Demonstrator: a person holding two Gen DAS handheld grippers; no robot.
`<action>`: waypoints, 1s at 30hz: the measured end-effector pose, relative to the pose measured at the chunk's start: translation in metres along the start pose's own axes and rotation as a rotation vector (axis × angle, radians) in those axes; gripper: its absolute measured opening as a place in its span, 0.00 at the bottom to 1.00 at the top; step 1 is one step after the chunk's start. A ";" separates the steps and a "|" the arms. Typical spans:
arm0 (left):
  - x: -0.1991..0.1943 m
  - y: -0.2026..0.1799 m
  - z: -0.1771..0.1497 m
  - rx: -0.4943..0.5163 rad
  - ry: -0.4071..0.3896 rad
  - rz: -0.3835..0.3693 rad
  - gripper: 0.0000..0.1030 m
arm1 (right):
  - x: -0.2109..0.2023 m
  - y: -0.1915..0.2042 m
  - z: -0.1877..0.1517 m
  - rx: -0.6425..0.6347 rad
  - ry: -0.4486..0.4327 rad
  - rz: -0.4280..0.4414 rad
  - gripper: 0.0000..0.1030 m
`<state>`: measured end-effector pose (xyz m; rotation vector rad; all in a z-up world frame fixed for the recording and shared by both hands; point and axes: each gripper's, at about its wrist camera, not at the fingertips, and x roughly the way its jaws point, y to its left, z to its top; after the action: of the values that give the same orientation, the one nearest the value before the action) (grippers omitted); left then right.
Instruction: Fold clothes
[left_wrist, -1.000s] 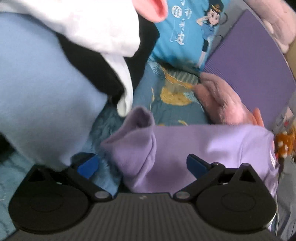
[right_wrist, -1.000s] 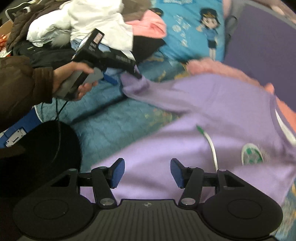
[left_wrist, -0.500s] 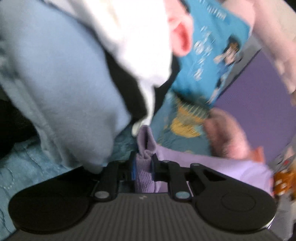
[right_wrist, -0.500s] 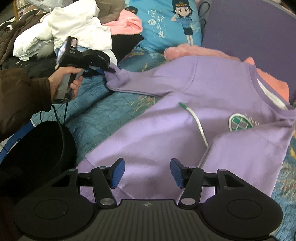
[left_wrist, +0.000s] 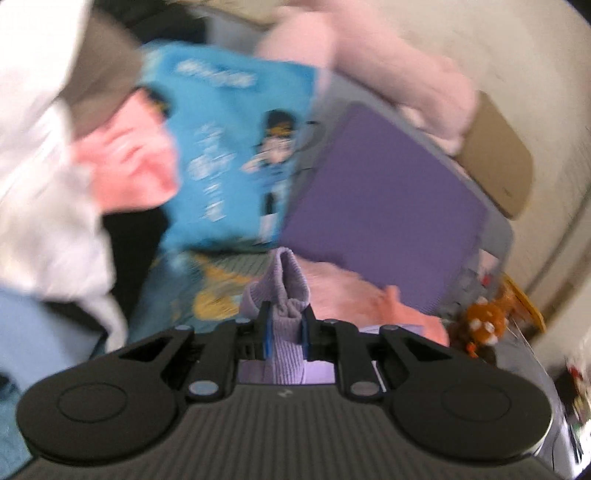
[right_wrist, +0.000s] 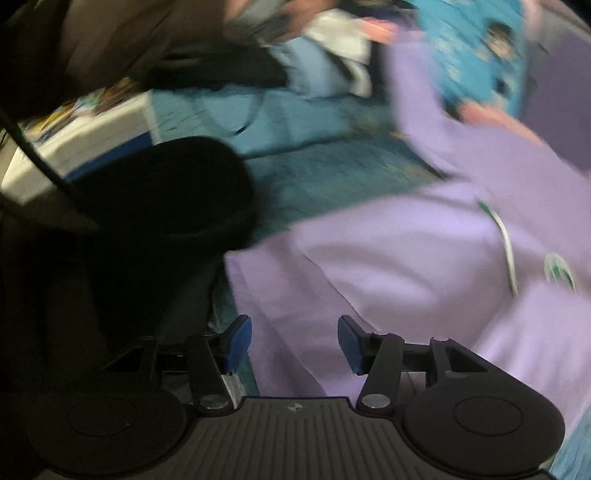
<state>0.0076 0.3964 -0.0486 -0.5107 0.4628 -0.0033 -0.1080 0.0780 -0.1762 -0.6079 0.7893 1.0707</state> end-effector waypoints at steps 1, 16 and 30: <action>-0.001 -0.012 0.007 0.025 0.005 -0.011 0.15 | 0.002 0.002 0.004 -0.027 -0.020 0.010 0.50; -0.015 -0.064 0.017 0.151 0.083 -0.055 0.15 | 0.068 0.043 0.043 0.020 0.035 -0.150 0.53; -0.010 -0.139 0.013 0.174 0.084 -0.238 0.15 | -0.032 -0.021 0.008 0.505 -0.204 -0.136 0.09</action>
<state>0.0201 0.2822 0.0315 -0.3935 0.4769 -0.2925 -0.0949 0.0594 -0.1441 -0.1184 0.7881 0.7529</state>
